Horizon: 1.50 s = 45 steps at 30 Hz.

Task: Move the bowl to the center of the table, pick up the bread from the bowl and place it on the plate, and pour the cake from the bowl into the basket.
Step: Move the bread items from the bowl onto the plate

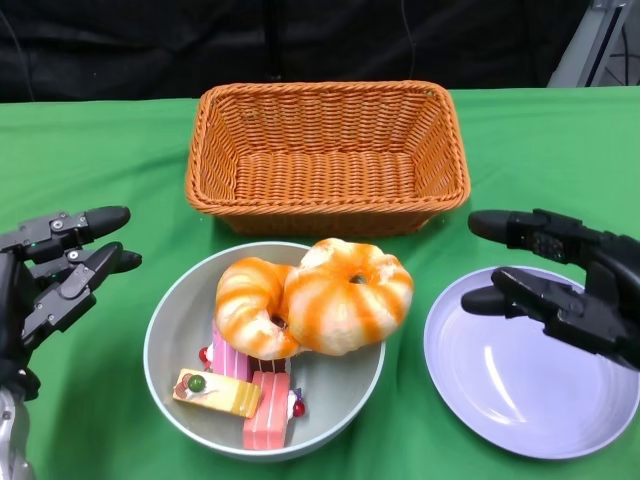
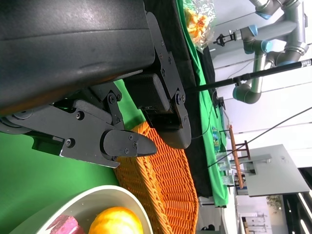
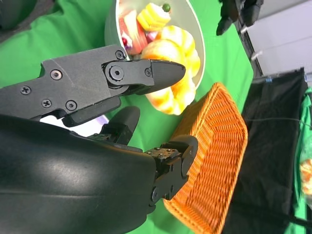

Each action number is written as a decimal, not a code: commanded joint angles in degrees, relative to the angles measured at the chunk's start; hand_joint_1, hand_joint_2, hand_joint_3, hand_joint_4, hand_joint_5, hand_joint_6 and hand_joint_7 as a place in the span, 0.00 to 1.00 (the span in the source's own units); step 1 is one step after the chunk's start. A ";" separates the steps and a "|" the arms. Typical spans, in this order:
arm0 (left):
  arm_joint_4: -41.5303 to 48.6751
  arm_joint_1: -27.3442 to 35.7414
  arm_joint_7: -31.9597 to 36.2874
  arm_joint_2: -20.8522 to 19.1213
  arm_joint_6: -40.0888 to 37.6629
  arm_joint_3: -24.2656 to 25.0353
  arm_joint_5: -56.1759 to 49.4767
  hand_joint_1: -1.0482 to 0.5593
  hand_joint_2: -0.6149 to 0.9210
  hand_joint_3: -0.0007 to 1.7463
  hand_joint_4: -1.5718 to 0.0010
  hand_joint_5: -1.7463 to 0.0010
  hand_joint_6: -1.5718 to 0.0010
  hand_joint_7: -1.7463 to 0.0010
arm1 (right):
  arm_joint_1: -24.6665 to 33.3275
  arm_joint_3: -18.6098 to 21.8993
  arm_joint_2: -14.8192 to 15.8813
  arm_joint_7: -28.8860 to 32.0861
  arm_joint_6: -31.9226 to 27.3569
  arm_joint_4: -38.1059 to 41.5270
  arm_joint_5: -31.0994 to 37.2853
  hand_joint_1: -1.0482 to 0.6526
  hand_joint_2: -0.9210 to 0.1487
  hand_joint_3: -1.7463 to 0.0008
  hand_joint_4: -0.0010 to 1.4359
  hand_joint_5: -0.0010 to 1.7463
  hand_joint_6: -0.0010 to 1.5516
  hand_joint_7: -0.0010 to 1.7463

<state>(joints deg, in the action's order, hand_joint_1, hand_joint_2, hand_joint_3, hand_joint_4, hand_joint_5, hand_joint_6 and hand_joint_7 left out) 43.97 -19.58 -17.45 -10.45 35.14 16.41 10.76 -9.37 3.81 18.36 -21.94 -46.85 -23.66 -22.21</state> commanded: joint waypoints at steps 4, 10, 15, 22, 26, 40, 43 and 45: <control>2.05 -1.15 0.07 -1.47 2.65 -0.03 -0.05 0.57 1.00 0.15 0.40 0.62 0.27 0.94 | -4.13 -2.09 3.17 -2.55 -1.47 3.20 0.27 0.25 0.00 0.80 0.24 0.36 0.13 0.10; 3.15 -1.34 0.38 -1.82 4.34 -0.24 -0.47 0.56 1.00 0.15 0.40 0.62 0.27 0.94 | -6.75 -3.87 4.56 -4.13 -3.90 5.48 0.02 0.23 0.00 0.78 0.25 0.32 0.14 0.06; 3.41 -1.37 0.55 -1.81 4.66 -0.30 -0.45 0.56 1.00 0.15 0.40 0.62 0.27 0.94 | -9.31 -5.36 5.49 -5.33 -6.98 7.27 -0.09 0.21 0.00 0.77 0.29 0.29 0.13 0.04; 4.18 -1.57 0.10 -2.07 5.36 -0.43 -0.37 0.56 1.00 0.15 0.40 0.62 0.27 0.95 | -15.66 -6.77 5.75 -9.12 -11.86 15.65 -1.39 0.18 0.00 0.78 0.34 0.28 0.13 0.02; 4.25 -1.54 -0.16 -2.14 5.29 -0.50 -0.16 0.56 1.00 0.15 0.40 0.62 0.26 0.95 | -18.71 -7.25 5.87 -11.08 -14.18 20.09 -1.74 0.18 0.00 0.76 0.34 0.26 0.11 0.01; 4.77 -1.56 -0.40 -2.26 5.62 -0.69 -0.16 0.56 1.00 0.14 0.40 0.62 0.26 0.95 | -28.14 -10.32 5.04 -18.24 -15.59 38.74 -0.86 0.15 0.00 0.75 0.42 0.25 0.17 0.02; 4.90 -1.62 -0.87 -2.24 5.62 -0.62 0.26 0.56 1.00 0.14 0.40 0.62 0.26 0.95 | -29.02 -11.08 4.74 -19.10 -15.49 40.34 -0.83 0.15 0.00 0.75 0.42 0.24 0.16 0.02; 5.02 -1.65 -1.04 -2.22 5.75 -0.58 0.41 0.57 1.00 0.14 0.39 0.61 0.26 0.95 | -29.65 -11.78 4.62 -20.03 -15.25 41.52 -0.76 0.15 0.00 0.75 0.42 0.23 0.15 0.01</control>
<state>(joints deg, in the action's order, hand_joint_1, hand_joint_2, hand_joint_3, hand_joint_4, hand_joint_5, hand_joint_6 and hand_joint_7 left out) 48.34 -20.96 -17.71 -11.46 40.25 15.71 10.82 -37.44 -7.62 22.80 -40.98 -62.18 17.19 -23.21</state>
